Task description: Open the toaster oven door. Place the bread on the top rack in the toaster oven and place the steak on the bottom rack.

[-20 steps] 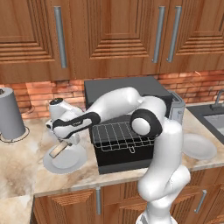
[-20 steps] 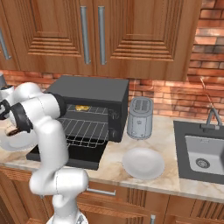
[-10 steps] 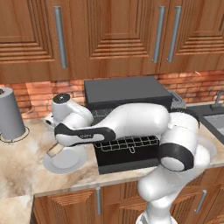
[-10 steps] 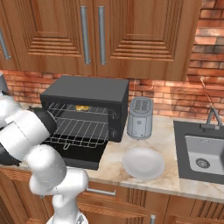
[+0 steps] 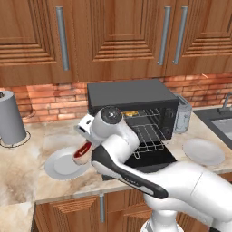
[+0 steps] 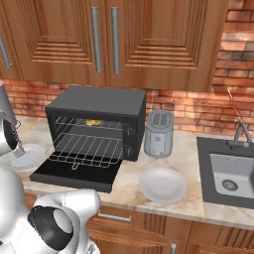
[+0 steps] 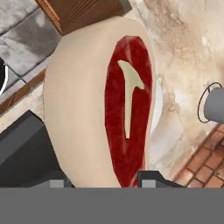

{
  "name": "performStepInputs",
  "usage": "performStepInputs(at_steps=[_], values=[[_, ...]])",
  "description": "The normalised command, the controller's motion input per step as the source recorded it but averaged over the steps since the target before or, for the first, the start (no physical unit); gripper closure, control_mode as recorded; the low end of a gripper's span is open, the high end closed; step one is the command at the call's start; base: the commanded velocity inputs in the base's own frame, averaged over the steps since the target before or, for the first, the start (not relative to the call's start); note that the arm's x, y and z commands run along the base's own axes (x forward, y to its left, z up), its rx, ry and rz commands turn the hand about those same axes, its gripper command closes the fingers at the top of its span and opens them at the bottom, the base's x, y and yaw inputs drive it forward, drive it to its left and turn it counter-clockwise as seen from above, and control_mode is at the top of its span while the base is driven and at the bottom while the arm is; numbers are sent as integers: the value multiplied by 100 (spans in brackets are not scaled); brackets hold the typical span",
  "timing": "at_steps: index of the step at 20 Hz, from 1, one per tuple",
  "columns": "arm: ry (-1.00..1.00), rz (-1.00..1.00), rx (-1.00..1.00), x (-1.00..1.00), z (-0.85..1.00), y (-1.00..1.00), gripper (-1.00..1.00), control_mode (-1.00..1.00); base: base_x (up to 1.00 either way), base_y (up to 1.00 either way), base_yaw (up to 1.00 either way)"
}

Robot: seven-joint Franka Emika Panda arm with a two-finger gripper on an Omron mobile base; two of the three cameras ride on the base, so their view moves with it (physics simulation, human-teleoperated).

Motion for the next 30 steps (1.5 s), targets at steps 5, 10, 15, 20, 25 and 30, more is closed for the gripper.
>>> performStepInputs(at_steps=[5,10,15,20,25,30], values=[[-13,0,11,-5,54,-100,100,-100,0,0,0],[-10,0,4,0,13,-98,100,-100,0,0,0],[-7,-9,0,0,0,-71,100,-100,0,0,0],[-4,-14,0,0,0,-66,100,-100,0,0,0],[-3,-14,0,0,-16,-52,100,-100,0,0,0],[-8,-9,0,0,-48,-8,100,-100,0,0,0]])
